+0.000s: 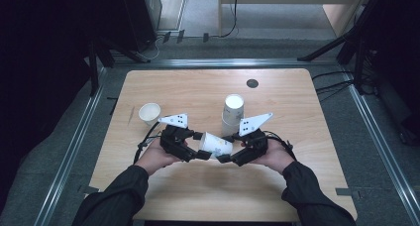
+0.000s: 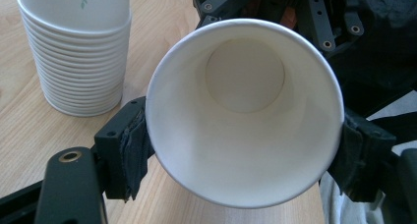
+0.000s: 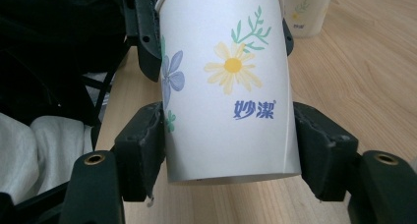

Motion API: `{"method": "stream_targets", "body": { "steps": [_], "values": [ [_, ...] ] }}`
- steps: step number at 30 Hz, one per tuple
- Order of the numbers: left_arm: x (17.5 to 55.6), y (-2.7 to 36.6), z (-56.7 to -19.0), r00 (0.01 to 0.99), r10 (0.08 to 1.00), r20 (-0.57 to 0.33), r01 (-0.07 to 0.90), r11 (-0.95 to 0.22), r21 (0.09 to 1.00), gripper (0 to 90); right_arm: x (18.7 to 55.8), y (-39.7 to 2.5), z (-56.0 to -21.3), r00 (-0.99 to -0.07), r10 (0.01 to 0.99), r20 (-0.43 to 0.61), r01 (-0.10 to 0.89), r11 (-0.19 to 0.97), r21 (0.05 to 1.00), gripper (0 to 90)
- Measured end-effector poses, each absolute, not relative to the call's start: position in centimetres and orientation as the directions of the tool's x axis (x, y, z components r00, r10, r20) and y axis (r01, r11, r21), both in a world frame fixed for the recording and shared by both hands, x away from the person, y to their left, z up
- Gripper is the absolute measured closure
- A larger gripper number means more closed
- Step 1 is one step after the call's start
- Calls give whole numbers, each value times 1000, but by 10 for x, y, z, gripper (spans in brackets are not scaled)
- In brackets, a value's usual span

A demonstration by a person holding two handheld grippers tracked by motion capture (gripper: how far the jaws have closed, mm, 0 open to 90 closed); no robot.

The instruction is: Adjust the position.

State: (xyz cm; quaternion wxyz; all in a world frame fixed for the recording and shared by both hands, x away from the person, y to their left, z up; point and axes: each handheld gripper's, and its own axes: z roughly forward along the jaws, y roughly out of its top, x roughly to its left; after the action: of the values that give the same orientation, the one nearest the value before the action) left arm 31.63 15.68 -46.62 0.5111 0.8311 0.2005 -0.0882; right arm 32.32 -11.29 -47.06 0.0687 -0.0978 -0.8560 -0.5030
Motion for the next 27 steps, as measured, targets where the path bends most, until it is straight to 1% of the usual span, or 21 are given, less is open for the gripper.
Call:
{"method": "stream_targets", "body": {
  "steps": [9,15,20,27],
  "values": [
    [316,157,-465,907,247,-340,415,-398,818,223,322,-112,-469,-972,105,211,235,477,847,328],
    [316,159,-462,905,257,-339,418,-395,818,227,323,-111,-470,-971,118,207,238,486,841,273],
    [316,156,-453,911,258,-322,408,-446,796,227,322,-111,-471,-970,122,212,245,501,830,269],
    [319,152,-433,924,276,-265,376,-530,760,230,321,-111,-469,-971,130,201,239,497,834,265]
  ]
}}
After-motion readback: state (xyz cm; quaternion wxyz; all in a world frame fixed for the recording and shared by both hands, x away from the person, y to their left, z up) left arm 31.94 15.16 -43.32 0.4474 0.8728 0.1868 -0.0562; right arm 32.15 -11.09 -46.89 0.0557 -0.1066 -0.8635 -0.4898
